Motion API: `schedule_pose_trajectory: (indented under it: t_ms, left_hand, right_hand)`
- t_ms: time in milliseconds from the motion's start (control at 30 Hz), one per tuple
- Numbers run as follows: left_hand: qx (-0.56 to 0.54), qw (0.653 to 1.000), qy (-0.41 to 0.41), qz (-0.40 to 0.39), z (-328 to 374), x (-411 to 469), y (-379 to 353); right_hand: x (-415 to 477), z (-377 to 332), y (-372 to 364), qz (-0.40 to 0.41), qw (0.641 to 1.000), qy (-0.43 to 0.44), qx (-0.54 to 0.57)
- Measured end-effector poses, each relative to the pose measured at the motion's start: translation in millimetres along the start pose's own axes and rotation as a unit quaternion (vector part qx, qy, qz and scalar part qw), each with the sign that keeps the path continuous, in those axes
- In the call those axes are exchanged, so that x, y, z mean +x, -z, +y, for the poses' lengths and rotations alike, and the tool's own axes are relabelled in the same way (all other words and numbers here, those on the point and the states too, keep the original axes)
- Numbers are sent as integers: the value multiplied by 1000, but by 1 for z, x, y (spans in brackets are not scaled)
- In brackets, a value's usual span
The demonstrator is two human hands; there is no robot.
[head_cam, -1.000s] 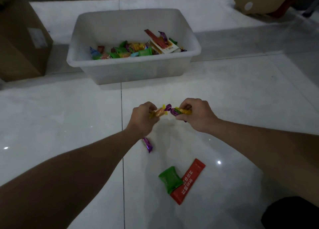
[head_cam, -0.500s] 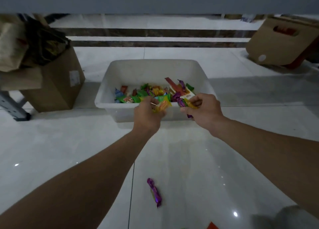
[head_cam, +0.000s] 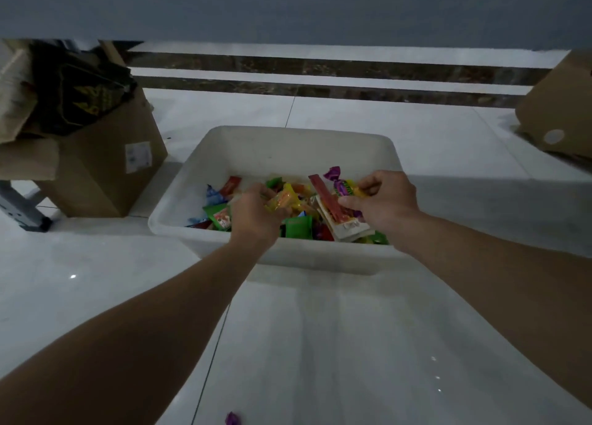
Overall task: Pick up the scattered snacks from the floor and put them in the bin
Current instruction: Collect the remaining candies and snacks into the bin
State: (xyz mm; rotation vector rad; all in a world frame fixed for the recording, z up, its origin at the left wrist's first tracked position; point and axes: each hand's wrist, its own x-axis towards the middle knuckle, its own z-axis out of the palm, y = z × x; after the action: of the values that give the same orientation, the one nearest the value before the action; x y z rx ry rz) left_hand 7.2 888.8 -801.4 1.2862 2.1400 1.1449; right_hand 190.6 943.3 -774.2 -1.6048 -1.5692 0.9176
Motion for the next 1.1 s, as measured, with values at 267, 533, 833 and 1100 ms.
schedule_pose_trajectory:
  t_ms: [267,533,833,1100]
  left_hand:
    - [23,999,34,32,0,54,-31]
    - [67,997,-9,42,-15,29,-9]
    - [58,997,-14,52,-25,-43,45]
    - [56,995,54,59,-74,-134,67]
  right_hand:
    - [64,9,-19,-58,998,-15,10]
    - [68,15,-44,-54,997,28,-55]
    - [-10,-17,-41,-150,966,199,-73]
    - [-108,15,-63,-287,933,203,-75]
